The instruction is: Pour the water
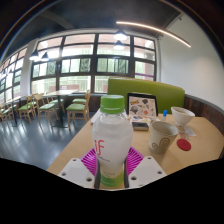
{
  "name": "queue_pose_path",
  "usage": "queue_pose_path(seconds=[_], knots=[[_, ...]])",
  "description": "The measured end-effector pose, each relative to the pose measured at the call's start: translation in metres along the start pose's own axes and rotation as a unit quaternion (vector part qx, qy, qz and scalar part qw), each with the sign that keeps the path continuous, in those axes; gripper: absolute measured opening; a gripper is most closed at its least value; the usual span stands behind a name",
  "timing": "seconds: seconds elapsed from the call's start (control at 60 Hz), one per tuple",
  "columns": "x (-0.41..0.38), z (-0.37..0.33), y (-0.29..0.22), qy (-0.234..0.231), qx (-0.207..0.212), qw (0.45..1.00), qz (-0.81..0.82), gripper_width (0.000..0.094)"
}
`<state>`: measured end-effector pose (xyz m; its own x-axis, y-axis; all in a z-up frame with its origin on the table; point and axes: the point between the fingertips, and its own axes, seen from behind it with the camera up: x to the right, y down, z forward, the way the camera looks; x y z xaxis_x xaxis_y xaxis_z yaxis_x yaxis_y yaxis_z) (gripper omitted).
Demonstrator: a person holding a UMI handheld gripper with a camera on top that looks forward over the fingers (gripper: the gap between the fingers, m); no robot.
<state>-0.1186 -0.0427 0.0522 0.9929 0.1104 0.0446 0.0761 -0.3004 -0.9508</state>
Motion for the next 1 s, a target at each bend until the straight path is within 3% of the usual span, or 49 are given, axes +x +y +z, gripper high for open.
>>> queue_pose_path(seconds=[0.283, 0.483, 0.617, 0.8, 0.917, 1.0], knots=[[-0.007, 0.010, -0.004, -0.045, -0.021, 0.998, 0.043, 0.0322], [-0.007, 0.047, -0.054, -0.152, -0.014, 0.952, 0.264, 0.0322], [0.012, 0.059, -0.097, -0.221, -0.009, 0.840, 0.495, 0.0322], [0.043, 0.053, -0.139, -0.319, -0.015, 0.618, 0.719, 0.0321], [0.053, 0.046, -0.155, -0.358, -0.014, 0.503, 0.786, 0.0321], [0.057, 0.031, -0.168, -0.364, -0.009, 0.456, 0.812, 0.0322]])
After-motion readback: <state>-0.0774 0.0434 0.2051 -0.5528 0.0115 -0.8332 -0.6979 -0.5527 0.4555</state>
